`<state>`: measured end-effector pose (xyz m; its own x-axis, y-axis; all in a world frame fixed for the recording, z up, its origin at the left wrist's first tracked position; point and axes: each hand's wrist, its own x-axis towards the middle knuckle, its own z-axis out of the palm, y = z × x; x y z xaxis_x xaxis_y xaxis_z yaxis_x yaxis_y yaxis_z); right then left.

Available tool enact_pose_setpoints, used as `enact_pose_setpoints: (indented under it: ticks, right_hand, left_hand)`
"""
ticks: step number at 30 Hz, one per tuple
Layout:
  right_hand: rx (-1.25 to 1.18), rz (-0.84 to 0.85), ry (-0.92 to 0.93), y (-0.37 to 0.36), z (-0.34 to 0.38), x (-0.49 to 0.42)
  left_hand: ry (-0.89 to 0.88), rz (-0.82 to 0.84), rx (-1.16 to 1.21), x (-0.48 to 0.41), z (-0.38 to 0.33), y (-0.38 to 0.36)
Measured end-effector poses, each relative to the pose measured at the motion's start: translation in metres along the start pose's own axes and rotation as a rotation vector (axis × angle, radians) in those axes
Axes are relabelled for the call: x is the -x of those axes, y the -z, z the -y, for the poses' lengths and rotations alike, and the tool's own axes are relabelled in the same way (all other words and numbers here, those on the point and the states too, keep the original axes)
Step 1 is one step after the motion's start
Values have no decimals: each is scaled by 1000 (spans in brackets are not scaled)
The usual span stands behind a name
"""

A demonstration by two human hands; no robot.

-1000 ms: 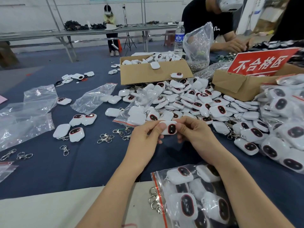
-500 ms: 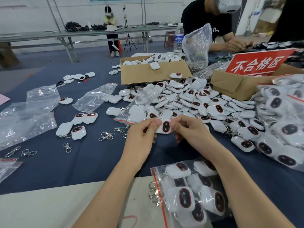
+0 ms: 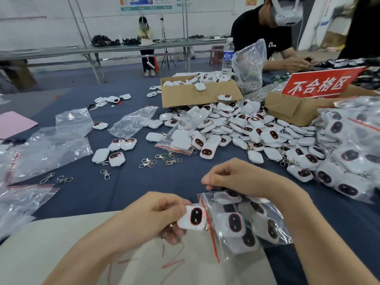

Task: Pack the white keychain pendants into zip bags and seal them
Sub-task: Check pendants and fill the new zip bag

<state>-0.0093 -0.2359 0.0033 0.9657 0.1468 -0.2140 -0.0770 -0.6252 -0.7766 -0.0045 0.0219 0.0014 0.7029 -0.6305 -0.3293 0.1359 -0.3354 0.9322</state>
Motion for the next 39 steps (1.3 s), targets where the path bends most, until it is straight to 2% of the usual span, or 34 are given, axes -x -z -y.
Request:
enact_pose_setpoints:
  ticks: [2, 5, 10, 15, 20, 23, 26, 31, 35, 39]
  right_hand:
    - [-22, -4, 21, -1, 1, 10]
    - [-31, 17, 41, -3, 1, 18]
    - [-42, 43, 57, -4, 3, 20]
    - [-71, 27, 71, 0, 2, 20]
    - [-186, -213, 164, 11, -4, 17]
    - [-337, -369, 186, 15, -6, 10]
    - [-403, -447, 196, 17, -6, 3]
    - [-748, -518, 241, 18, -6, 2]
    - [-858, -522, 273, 19, -10, 8]
    - [-755, -635, 311, 13, -8, 6]
  left_hand:
    - [0, 55, -7, 2, -2, -7]
    - [-11, 51, 67, 1, -3, -14]
    - [-33, -88, 228, -7, 2, -29]
    - [-42, -142, 298, -11, 7, -33]
    - [-44, -125, 294, -9, 13, -28]
    - [-55, -52, 285, -6, 12, -24]
    - [-64, 23, 226, -4, 11, -19]
    - [-96, 132, 216, -5, 10, -15]
    - [-100, 91, 230, -10, 15, -17]
    - [-147, 1, 137, -11, 18, -28]
